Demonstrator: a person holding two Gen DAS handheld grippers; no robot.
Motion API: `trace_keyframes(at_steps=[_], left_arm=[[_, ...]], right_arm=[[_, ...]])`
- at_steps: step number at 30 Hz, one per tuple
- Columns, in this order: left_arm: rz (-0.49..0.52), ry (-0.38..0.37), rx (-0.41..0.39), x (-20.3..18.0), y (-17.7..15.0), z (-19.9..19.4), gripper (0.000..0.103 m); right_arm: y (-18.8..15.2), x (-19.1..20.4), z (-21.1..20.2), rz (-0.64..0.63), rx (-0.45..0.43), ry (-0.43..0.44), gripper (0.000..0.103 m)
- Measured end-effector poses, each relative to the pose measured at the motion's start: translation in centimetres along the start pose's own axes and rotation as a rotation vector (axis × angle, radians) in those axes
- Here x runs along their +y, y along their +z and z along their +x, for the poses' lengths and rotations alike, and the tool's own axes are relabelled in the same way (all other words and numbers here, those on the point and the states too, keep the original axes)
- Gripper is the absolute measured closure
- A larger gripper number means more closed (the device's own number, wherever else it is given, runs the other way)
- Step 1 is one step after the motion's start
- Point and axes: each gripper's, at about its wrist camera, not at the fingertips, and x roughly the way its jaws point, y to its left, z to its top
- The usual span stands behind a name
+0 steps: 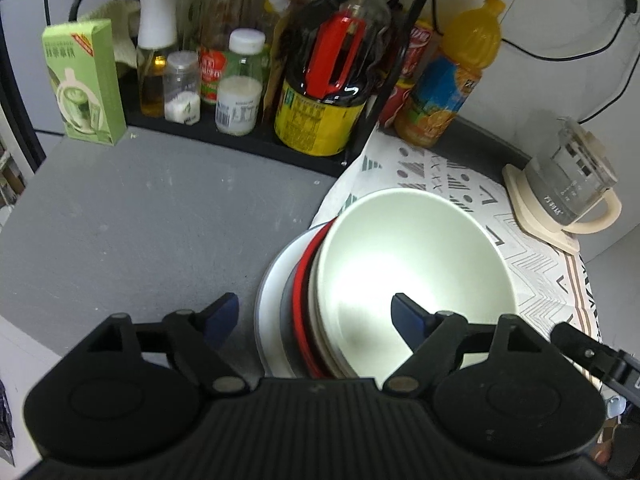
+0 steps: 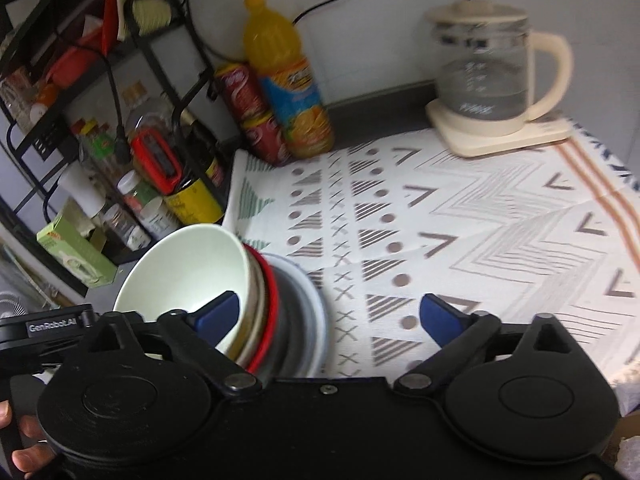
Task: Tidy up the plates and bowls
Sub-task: 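Lower the nested bowls onto the plate stack and open both tools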
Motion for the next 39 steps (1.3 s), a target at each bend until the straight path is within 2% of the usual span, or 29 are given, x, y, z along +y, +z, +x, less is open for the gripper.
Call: trace_keyframes(at_steps=[4,12,15,18,29,39], left_arm=[[0.017,0.014,-0.031,-0.8,-0.7,-1.6,0.019],[0.068,-0.040,-0.045,-2.6,-2.2,-4.3,0.017],[0.115,-0.069,-0.068,-3.5,-2.6,-5.3,0.011],[0.136,-0.103,-0.084,-3.9,-2.7,-5.8,0.000],[0.281,-0.205,-0.105,-4.3,-2.9,-7.5,0.000],[0.330,-0.263,-0.111,-1.8,-3.7,-9.4,0.000]], right_arm=[[-0.5,-0.7,-2.0,-0.004,-0.037,-0.008,0.000],[-1.8,-1.6,-5.3,0.009,-0.117,-0.062,0.000],[-2.2,-1.7,-6.3,0.015,-0.145,-0.090,0.000],[-2.5,-1.7,-7.1,0.023,-0.165,-0.124,0.000],[-4.3,-0.8,-10.2,0.103,-0.249,-0.212,0.000],[-6.5,2.8,-12.1,0.101,-0.271,-0.285,0.000]])
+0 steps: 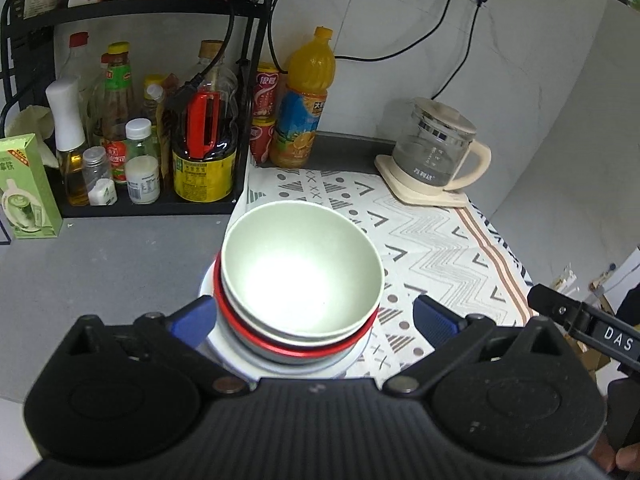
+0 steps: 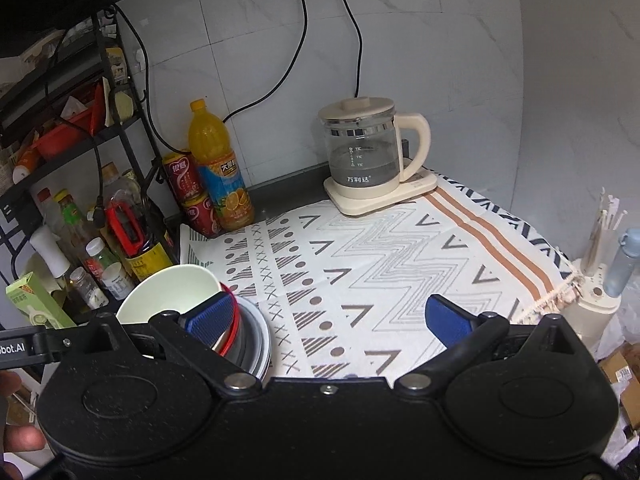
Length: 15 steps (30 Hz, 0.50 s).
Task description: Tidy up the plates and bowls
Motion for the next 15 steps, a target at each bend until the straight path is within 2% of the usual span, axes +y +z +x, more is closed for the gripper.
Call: trace_keyframes(at_steps=[15], left_arm=[[0.071,-0.038,-0.004,2.3,-3.0,-3.2,0.000]], right_arm=[[-4.2,2.2,-3.3,0.013,0.003,-0.021,0.000]])
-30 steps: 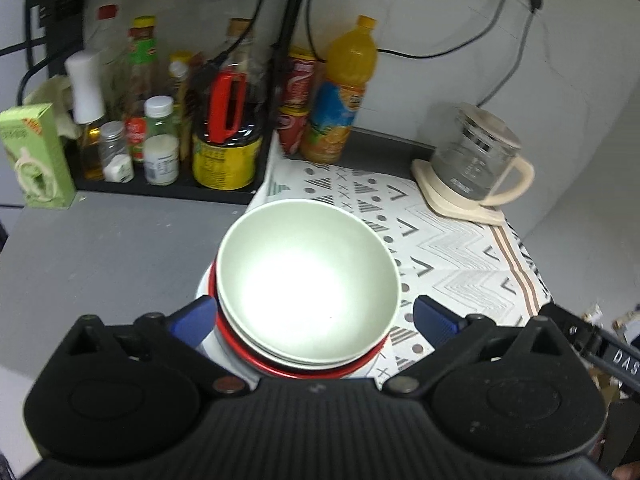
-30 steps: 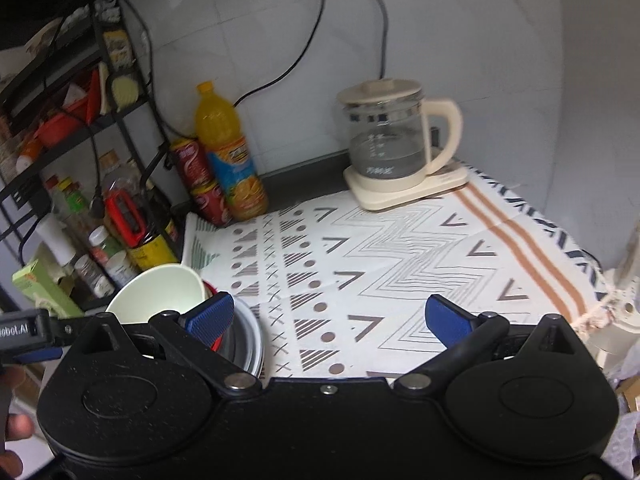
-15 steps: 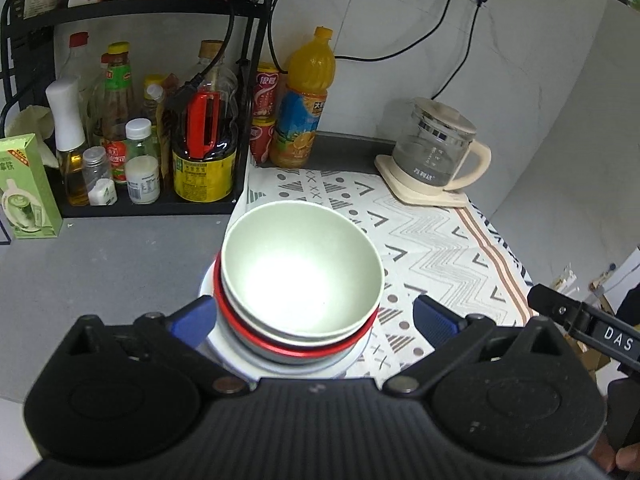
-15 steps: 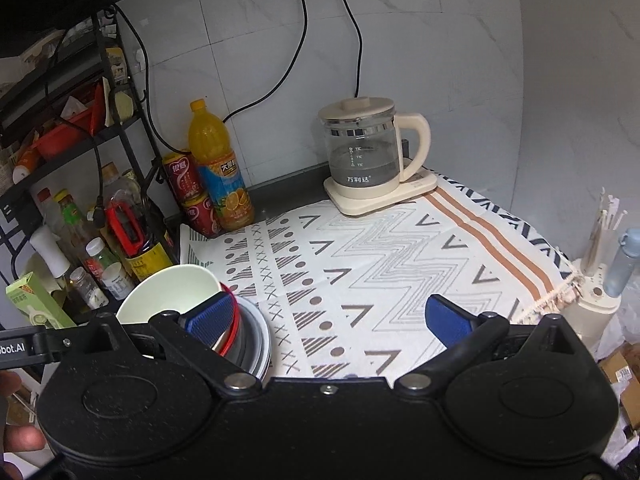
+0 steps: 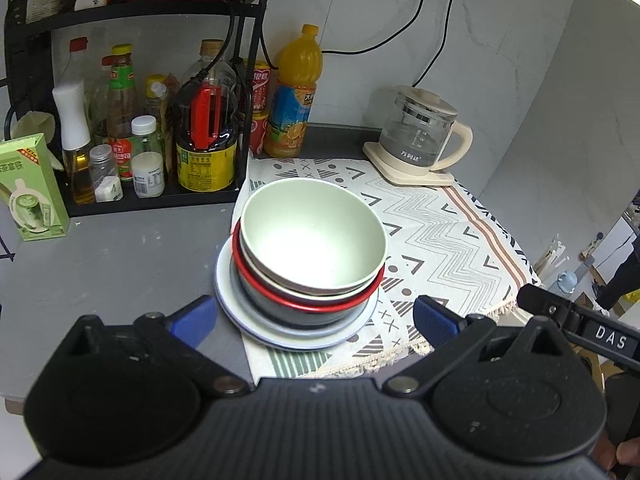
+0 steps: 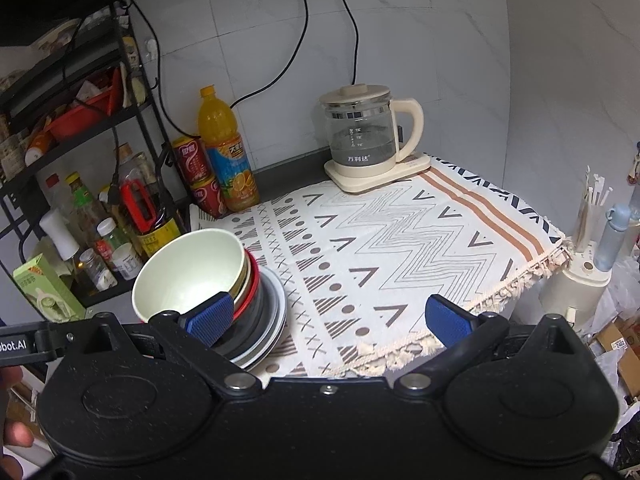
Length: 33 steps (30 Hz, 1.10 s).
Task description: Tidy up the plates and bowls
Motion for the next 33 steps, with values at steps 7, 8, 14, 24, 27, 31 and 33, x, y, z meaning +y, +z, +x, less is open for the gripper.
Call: trace_keyframes(at_steps=[7,8,14,24,27,31,33], left_arm=[[-0.002,0.013,-0.018,1.0,-0.9,-1.9,0.000],[0.001,0.013,-0.020,1.1,-1.1,-2.1,0.000],[0.039,0.017,-0.032,1.8,-2.1,-3.5,0.000],[0.066,0.051,-0.041,2.6,-4.0,-5.4,0.000],[0.078,0.056,-0.038,2.5,-4.4,-5.7,0.000],[0.079,0.058,-0.032,2.3,-4.9,-6.3,0.000],[0.089,0.058,-0.032,2.1,-5.1,-6.5,0.000]], right_arm=[[-1.2,0.8,-1.2,-0.027,0.019,0.011,0.000],[-1.3,1.0,-1.4,-0.037,0.019,0.011,0.000],[-2.3,1.2,-2.2,-0.043,0.022,0.007,0.000],[-3.7,1.5,-3.7,-0.056,0.054,0.006,0.000],[-4.0,1.7,-4.1,-0.061,0.055,0.007,0.000],[-4.0,1.7,-4.6,-0.064,0.048,0.007,0.000],[-4.0,1.7,-4.6,-0.060,0.046,0.006,0.000]])
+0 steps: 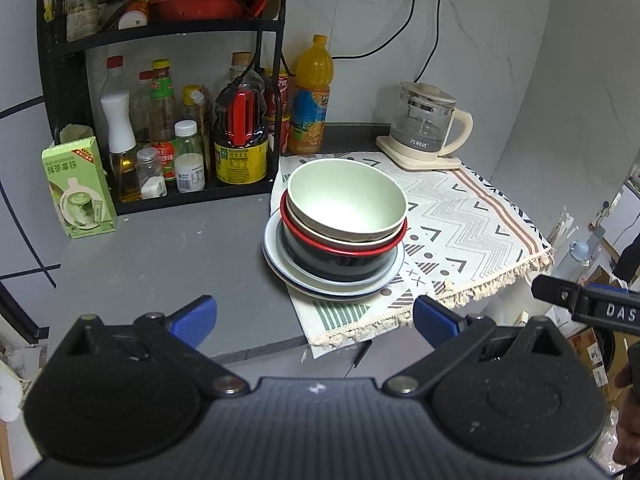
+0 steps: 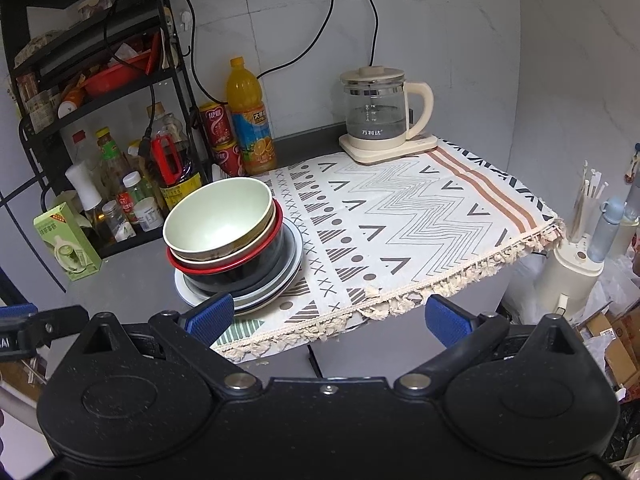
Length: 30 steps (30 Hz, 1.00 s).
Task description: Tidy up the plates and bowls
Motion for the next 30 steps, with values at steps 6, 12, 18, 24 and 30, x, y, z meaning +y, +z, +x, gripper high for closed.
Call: trace_keyframes(at_steps=[6,12,18,24,30], left_arm=[[0.007,-0.004,-0.005,-0.32,-0.02,-0.19,0.000],[0.011,-0.005,-0.007,-0.33,0.13,-0.08,0.000],[0.008,-0.003,-0.005,-0.08,0.30,0.03,0.000],[0.004,0.002,-0.003,0.18,0.42,0.12,0.000],[-0.003,0.005,-0.004,0.32,0.45,0.07,0.000]], right_arm=[[-0.02,-0.04,0.10,0.002,0.004,-0.005,0.000],[0.00,-0.01,0.05,-0.001,0.003,-0.006,0.000],[0.06,0.08,0.17,0.000,0.009,-0.007,0.000],[0.10,0.20,0.21,-0.001,0.008,-0.008,0.000],[0.07,0.25,0.22,-0.004,0.011,-0.010,0.000]])
